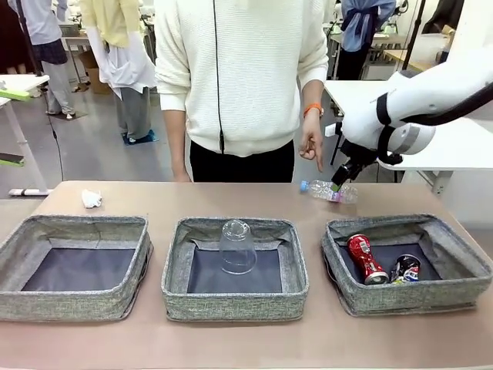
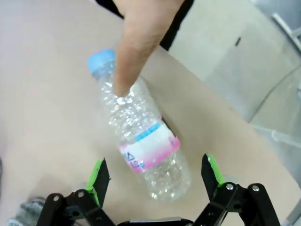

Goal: Sort the waste into the appropriate baskets.
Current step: Pick up the waste item pointed out by the person.

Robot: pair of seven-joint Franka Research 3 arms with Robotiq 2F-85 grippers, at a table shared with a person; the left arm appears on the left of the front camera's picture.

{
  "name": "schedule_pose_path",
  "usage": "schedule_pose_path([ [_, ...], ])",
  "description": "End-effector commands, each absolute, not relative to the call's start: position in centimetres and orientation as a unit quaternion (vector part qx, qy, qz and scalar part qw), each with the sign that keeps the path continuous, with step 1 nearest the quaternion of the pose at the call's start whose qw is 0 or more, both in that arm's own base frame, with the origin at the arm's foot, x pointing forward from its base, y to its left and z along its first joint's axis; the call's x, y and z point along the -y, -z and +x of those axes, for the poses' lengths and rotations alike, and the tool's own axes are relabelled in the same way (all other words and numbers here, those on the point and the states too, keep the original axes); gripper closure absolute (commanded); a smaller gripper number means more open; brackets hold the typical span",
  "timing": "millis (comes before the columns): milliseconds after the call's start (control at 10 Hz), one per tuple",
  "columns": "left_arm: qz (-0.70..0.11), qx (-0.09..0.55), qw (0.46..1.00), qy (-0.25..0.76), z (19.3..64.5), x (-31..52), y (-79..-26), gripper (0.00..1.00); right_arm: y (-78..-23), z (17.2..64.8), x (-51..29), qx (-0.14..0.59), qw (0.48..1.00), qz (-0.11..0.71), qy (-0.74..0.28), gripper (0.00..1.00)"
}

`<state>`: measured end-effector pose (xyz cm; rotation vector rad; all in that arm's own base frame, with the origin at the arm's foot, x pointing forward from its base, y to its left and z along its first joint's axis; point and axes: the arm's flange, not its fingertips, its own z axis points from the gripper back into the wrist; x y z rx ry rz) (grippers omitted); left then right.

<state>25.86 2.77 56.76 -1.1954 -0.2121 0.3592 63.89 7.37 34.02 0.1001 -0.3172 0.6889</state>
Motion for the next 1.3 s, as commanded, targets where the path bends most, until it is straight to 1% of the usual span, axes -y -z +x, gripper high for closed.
schedule_pose_path([
  [0,-0.558,0.102,0.808,-0.158,25.8,-3.0,-56.8,0.00,-33.3,65.2,-6.5,0.158,0.922,0.069,-0.346,0.00],
  [300,-0.558,0.102,0.808,-0.158,25.8,-3.0,-56.8,0.00,-31.5,65.6,-6.8,0.140,0.920,0.088,-0.357,0.00],
  [900,-0.558,0.102,0.808,-0.158,25.8,-3.0,-56.8,0.00,-31.1,65.1,-7.1,0.112,0.916,0.098,-0.372,0.00],
  [1000,-0.558,0.102,0.808,-0.158,25.8,-3.0,-56.8,0.00,-31.0,65.0,-7.1,0.111,0.911,0.091,-0.387,0.59],
  [1100,-0.558,0.102,0.808,-0.158,25.8,-3.0,-56.8,0.00,-31.0,65.0,-7.1,0.106,0.913,0.091,-0.383,0.59],
  [1200,-0.558,0.102,0.808,-0.158,25.8,-3.0,-56.8,0.00,-31.0,65.0,-7.0,0.104,0.915,0.088,-0.379,1.00],
])
